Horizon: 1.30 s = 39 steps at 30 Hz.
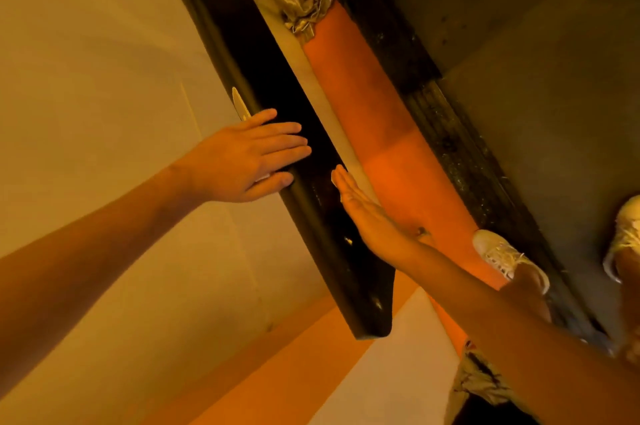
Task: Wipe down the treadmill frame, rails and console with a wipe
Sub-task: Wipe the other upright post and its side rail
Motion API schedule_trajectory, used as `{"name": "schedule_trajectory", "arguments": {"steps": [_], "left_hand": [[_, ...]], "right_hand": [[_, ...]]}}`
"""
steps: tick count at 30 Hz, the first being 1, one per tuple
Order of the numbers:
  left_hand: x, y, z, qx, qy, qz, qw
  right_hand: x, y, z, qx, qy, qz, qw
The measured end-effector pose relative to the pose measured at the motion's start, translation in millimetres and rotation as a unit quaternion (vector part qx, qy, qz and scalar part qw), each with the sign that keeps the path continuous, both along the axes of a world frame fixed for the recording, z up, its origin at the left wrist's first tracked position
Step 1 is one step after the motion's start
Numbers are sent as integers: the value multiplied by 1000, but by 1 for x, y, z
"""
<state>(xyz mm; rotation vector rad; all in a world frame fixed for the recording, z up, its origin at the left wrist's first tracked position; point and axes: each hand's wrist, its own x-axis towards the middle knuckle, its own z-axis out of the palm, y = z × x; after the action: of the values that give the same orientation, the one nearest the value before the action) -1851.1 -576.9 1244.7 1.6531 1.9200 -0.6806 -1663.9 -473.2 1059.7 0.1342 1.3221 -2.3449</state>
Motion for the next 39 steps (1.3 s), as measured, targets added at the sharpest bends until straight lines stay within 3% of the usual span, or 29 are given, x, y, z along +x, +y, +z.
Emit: {"name": "schedule_trajectory", "arguments": {"steps": [7, 12, 20, 24, 30, 35, 39], "left_hand": [[-55, 50, -21, -137, -130, -148, 971], [-56, 64, -21, -254, -106, -140, 951], [-51, 58, -24, -156, -108, -119, 975], [-48, 68, -20, -228, -90, -89, 965], [-41, 76, -24, -338, -29, -25, 940], [-38, 84, -30, -362, -17, -36, 931], [-40, 86, -31, -369, -14, -51, 928]], "right_hand": [[-3, 3, -2, 35, -22, 17, 999], [-2, 6, 5, 35, -14, 35, 999], [-11, 6, 6, 46, 13, 32, 998], [-14, 11, 0, 50, -11, 42, 998], [4, 10, 26, 12, 53, 36, 998], [-4, 10, 19, 25, 10, 39, 999], [12, 9, 37, 14, 68, 29, 997]]}}
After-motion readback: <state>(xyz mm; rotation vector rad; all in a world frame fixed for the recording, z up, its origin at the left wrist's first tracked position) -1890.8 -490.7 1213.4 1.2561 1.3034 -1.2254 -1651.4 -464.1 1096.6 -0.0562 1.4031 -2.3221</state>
